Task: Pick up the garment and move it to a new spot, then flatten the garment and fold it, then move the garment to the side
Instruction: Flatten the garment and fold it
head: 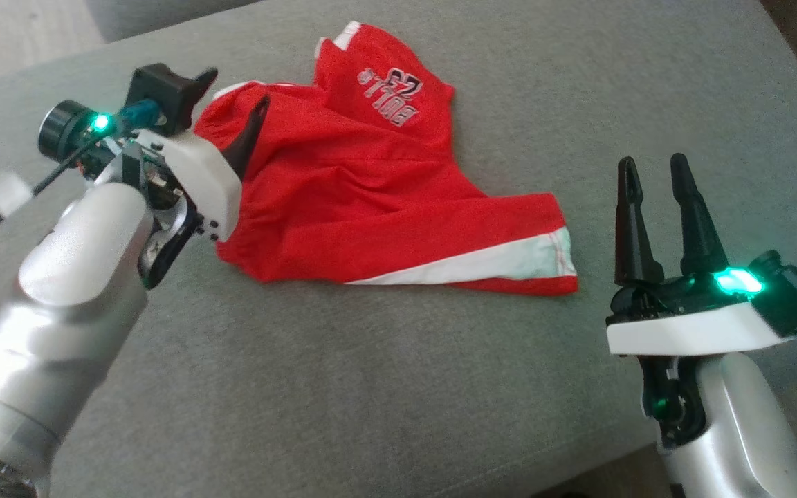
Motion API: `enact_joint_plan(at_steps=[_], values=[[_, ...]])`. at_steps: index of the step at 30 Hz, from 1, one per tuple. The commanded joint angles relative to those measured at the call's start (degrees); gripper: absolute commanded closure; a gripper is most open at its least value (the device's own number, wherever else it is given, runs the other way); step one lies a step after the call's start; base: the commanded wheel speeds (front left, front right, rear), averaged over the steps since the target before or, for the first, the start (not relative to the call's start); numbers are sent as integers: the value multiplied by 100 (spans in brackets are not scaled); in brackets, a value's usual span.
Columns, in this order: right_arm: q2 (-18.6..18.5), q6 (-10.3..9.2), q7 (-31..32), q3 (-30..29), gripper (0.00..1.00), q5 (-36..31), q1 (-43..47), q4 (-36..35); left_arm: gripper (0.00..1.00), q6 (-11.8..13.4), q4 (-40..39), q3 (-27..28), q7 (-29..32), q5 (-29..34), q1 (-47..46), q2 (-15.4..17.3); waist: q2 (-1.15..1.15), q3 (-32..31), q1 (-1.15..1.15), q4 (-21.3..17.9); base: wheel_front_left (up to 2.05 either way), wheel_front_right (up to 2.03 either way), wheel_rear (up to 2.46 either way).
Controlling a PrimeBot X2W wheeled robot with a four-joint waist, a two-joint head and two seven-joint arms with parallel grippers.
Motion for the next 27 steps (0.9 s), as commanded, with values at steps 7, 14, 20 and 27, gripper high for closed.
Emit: enact_joint_plan(at_steps=[7, 14, 20, 27], values=[[-16, -4, -53, -23, 0, -369, -26, -93, 0, 881, -862, 707, -1849, -43, 702, 43, 0, -440, 0, 684, 0, 0, 0], [-16, -4, -53, -111, 0, -635, 311, -12, 0, 1750, -1951, 972, -2413, -9, 2101, 43, 0, -693, 0, 1140, 0, 0, 0], [-16, -4, -53, -211, 0, -692, 583, 53, 0, 2218, -2779, 1161, -2467, 120, 3114, -84, 0, -770, 0, 1338, 0, 0, 0], [-16, -4, -53, -320, 0, -759, 659, 253, 0, 2307, -3294, 1323, -2471, 467, 3715, -217, 0, -702, 0, 1370, 0, 0, 0]])
